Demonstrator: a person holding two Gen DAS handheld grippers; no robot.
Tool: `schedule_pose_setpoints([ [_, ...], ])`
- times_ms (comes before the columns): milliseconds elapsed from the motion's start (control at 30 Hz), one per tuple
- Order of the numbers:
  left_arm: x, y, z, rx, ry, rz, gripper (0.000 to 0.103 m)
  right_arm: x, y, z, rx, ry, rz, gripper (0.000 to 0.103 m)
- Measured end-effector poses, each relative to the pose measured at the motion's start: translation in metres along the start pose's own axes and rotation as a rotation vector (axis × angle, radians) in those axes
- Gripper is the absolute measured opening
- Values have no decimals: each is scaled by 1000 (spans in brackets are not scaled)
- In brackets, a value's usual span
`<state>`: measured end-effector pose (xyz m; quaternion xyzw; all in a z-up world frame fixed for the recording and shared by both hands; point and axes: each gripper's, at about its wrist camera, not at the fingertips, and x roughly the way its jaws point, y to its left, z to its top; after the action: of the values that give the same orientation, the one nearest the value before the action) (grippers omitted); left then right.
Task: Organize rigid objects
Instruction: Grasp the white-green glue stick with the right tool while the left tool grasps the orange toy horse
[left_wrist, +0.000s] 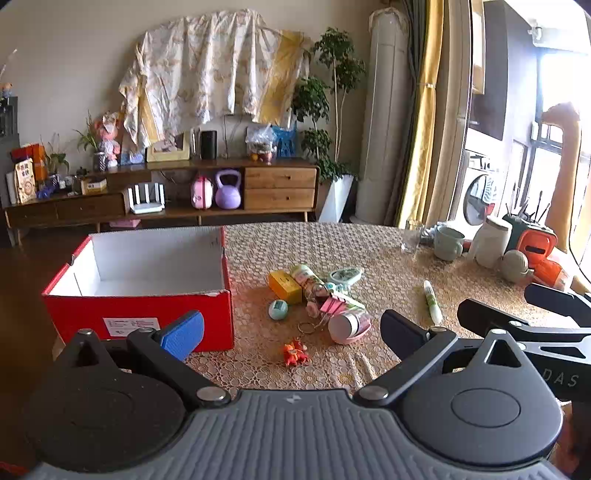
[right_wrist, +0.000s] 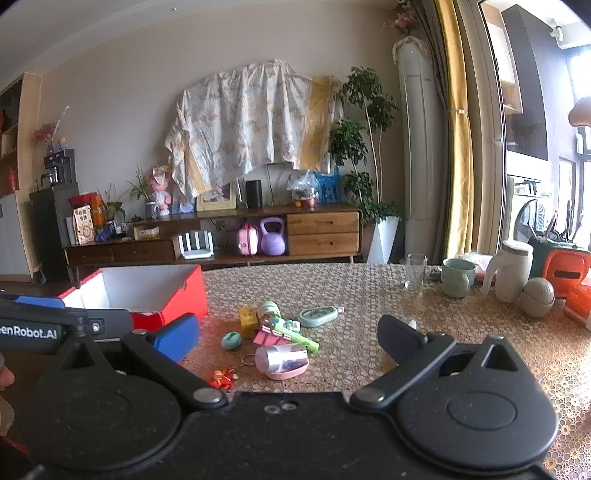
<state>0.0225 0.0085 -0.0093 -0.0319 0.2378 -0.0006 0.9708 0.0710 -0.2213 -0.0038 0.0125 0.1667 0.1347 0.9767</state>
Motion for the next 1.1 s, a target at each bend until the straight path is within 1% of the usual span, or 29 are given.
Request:
schedule_pose_setpoints([
  [133,12,3,2,-5,17,-8,102,12,-8,1,16,12,-17,103],
  [267,27,-4,5,40,45,-7,102,26,-17,3,10,14,-50,103],
  [400,44,-7,4,54,110,-63,102,42,-29,4,1,22,-81,103],
  [533,66,-5,0,41,170,-52,102,61,-43,2,-7,47,-108,103],
  [600,80,-3,-1,21,193,-60,102,73,-48,0,-21,66,-119,103],
  [700,101,-2,-4,25,192,-21,102,93,-57,-3,-34,112,-119,103],
  [800,123,-9,-9,83,182,-7,102,118,-67,-9,-53,164,-133,103],
  [867,139,-14,-16,123,196,5,102,136,-75,-14,-69,203,-151,103],
  [933,152,-17,-23,137,193,-1,102,155,-85,-17,-60,248,-164,103],
  [1000,168,-16,-28,117,230,-12,102,172,-95,-21,-39,288,-171,101],
  [1100,190,-8,-32,39,315,-22,102,189,-101,-28,-38,307,-188,101],
])
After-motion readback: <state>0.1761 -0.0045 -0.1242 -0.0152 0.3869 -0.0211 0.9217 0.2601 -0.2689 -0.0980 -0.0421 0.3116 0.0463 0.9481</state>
